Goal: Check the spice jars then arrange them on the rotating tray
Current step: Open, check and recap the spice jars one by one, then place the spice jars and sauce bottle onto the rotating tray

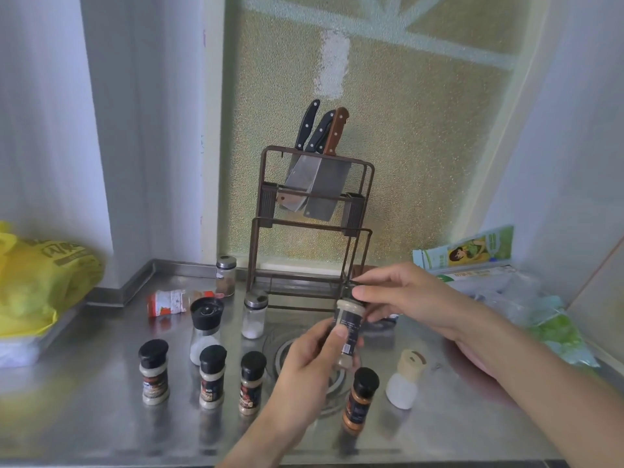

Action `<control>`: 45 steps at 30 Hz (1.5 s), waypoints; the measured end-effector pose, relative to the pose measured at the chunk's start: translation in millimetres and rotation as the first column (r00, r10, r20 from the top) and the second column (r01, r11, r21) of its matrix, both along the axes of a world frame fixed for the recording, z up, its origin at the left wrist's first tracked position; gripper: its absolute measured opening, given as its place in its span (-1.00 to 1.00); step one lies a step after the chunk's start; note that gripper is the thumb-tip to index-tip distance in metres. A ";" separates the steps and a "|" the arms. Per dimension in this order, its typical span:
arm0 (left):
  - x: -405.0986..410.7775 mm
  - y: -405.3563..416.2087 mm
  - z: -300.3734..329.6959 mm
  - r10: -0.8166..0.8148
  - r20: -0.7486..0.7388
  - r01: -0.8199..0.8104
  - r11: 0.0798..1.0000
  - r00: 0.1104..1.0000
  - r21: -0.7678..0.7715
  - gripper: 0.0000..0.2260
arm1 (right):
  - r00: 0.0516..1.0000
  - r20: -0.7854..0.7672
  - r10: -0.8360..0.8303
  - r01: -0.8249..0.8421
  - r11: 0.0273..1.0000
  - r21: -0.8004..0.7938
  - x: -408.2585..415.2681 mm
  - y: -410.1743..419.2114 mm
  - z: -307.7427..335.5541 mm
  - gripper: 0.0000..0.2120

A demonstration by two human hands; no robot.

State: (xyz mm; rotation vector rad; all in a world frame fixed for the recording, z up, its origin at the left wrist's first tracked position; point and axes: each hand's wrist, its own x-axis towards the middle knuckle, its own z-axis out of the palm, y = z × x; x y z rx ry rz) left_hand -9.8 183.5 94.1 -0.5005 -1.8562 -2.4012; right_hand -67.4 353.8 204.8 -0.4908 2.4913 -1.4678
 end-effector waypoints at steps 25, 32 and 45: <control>-36.5 3.6 -41.4 0.264 -0.236 -0.352 0.628 0.935 -0.694 -0.66 | 0.861 -0.387 -0.331 0.509 0.595 0.622 -83.4 51.1 -88.6 -0.88; -33.1 2.4 -49.8 0.256 -0.240 -0.348 0.590 0.936 -0.729 -0.68 | 0.895 -0.328 -0.301 0.444 0.558 0.701 -90.0 50.2 -121.2 -0.84; -75.5 -131.1 17.6 0.429 -0.349 -0.521 0.397 0.833 -0.755 -0.68 | 0.895 -0.421 -0.145 0.399 0.682 0.613 -73.8 -20.5 -62.9 -0.47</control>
